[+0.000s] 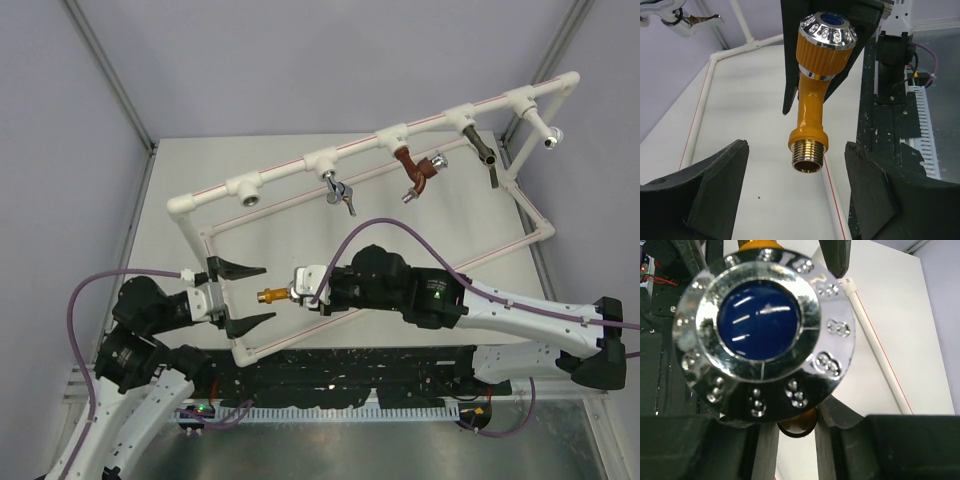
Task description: Install the water faucets
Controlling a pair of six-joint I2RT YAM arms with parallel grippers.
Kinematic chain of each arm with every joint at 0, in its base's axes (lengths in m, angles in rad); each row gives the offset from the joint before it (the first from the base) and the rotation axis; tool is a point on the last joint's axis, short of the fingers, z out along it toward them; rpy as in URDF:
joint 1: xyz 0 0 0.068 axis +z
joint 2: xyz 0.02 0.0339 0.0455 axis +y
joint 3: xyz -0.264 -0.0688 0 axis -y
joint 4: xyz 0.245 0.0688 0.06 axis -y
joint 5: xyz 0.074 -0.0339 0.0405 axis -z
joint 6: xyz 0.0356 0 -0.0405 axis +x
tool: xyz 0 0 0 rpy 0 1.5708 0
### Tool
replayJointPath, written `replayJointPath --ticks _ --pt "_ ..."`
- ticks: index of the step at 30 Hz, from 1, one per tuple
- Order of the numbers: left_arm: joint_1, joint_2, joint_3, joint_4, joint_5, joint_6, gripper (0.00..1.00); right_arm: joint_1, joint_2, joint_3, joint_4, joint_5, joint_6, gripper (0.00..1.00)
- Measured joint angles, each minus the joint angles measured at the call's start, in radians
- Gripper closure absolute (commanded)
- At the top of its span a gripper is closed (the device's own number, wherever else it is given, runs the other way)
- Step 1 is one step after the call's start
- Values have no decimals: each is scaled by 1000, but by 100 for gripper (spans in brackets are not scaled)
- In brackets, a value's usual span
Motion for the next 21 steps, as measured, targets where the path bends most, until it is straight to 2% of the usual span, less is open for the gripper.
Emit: replayJointPath --ticks 5,6,7,10,11,19,20,21 --pt "0 48 13 31 84 -21 33 0 9 0 -11 -22 -18 95" --pt "0 55 14 34 95 -24 40 0 13 0 -12 -24 -21 95" --pt "0 63 16 38 113 -32 50 0 17 0 -13 -26 -22 95" --pt "0 77 17 43 140 -48 95 0 28 0 -18 -29 -22 95" --pt "0 80 17 43 147 -55 100 0 30 0 -19 -29 -21 95" --pt "-1 55 -9 89 139 -95 100 -37 29 0 -29 -108 10 95" --pt "-1 42 -26 106 130 -109 92 -47 29 0 -26 -132 19 95" --pt "-1 31 -41 122 118 -120 73 -57 29 0 -24 -152 27 95"
